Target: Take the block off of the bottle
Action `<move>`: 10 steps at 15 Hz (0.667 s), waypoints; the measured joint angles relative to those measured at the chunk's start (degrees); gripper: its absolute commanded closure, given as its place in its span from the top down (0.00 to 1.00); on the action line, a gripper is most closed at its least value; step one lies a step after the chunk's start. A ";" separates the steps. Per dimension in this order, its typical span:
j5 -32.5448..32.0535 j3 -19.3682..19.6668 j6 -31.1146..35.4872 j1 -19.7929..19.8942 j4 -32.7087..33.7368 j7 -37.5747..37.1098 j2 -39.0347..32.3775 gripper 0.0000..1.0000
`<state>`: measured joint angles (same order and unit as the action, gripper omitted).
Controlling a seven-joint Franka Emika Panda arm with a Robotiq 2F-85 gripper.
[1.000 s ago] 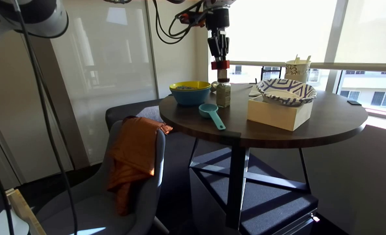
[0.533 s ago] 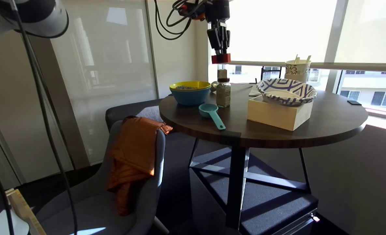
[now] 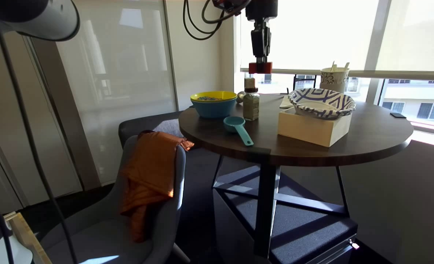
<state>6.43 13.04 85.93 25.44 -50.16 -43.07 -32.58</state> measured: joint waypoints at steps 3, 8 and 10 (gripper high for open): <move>2.75 -1.01 2.74 3.56 -2.12 10.24 0.43 0.08; 2.75 -3.10 5.84 2.57 -9.41 23.68 4.68 0.08; 1.86 -3.48 8.10 1.42 -13.15 28.81 7.02 0.33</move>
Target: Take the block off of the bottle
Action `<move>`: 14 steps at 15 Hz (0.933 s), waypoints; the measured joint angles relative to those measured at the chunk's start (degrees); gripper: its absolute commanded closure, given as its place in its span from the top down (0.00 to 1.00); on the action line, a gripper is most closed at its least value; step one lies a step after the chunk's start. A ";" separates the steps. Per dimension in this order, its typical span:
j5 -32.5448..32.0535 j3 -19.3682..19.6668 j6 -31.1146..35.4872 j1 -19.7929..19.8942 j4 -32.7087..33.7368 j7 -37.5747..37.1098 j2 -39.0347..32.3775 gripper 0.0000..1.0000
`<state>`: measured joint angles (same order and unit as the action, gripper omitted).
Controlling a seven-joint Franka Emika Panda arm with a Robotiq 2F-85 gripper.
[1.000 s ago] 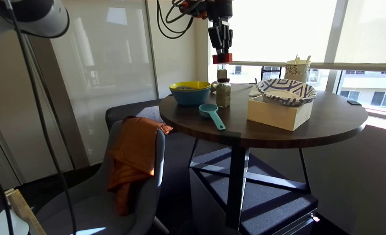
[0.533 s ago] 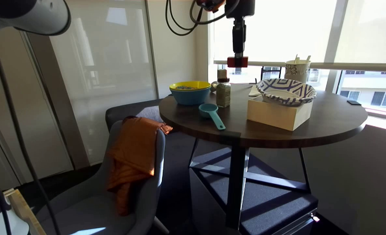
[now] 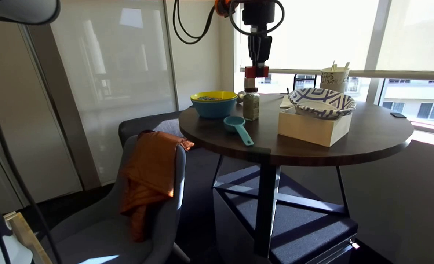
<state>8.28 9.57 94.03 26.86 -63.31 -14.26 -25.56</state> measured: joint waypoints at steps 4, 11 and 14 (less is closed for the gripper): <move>-0.62 0.00 0.12 -0.69 -3.35 1.56 1.82 0.08; 0.09 -0.53 1.34 -0.25 -3.54 9.38 -1.41 0.08; 0.09 -0.54 2.97 -0.18 -3.55 10.27 -3.17 0.08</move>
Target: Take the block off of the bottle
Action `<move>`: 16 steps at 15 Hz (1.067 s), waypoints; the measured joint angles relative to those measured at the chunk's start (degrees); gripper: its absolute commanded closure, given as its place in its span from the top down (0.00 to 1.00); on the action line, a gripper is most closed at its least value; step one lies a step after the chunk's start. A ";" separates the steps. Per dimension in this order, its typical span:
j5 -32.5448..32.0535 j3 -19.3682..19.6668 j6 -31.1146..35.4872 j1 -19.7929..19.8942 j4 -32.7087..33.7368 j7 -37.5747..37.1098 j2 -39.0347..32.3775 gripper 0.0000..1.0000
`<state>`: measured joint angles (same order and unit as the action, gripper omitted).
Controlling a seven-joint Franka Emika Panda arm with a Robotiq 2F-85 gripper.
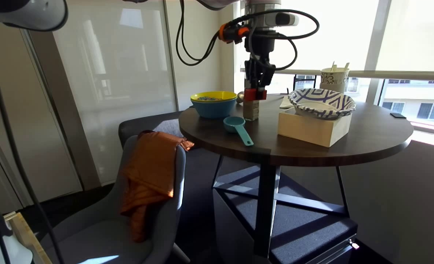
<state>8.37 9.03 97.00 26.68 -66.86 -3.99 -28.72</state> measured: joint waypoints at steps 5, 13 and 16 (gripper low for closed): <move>-0.86 0.18 3.69 -0.20 -0.54 -0.74 -1.98 0.08; -1.30 1.04 5.68 -0.30 -3.62 -0.94 -3.34 0.59; -1.31 1.27 5.61 -0.16 -3.90 -0.60 -3.40 0.78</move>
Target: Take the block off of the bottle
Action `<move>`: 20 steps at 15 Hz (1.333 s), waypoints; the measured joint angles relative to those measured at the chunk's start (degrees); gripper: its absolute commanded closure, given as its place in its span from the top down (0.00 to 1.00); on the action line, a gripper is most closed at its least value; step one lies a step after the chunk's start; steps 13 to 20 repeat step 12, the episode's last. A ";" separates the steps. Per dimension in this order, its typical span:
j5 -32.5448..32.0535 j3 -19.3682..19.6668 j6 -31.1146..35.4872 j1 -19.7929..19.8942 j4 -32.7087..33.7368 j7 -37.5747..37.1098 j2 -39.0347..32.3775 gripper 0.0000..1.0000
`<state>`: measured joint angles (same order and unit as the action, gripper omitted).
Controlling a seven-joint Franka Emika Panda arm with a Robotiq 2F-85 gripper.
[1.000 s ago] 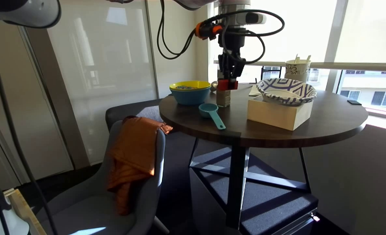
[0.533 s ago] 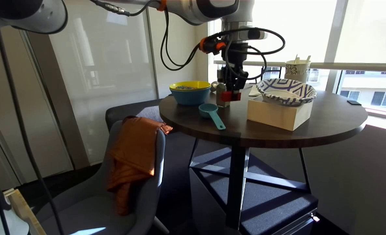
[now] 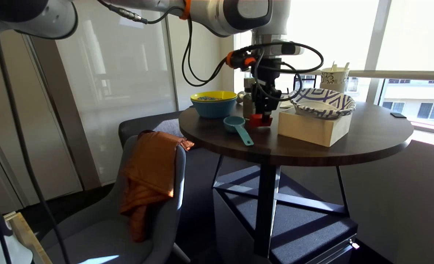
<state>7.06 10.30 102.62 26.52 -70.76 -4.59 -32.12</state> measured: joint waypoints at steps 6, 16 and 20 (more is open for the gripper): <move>4.42 -0.58 0.58 1.39 -0.33 4.70 5.28 1.00; 13.68 -0.67 0.34 4.83 -4.92 18.27 17.86 1.00; 13.68 -0.67 0.34 4.83 -4.92 18.27 17.86 1.00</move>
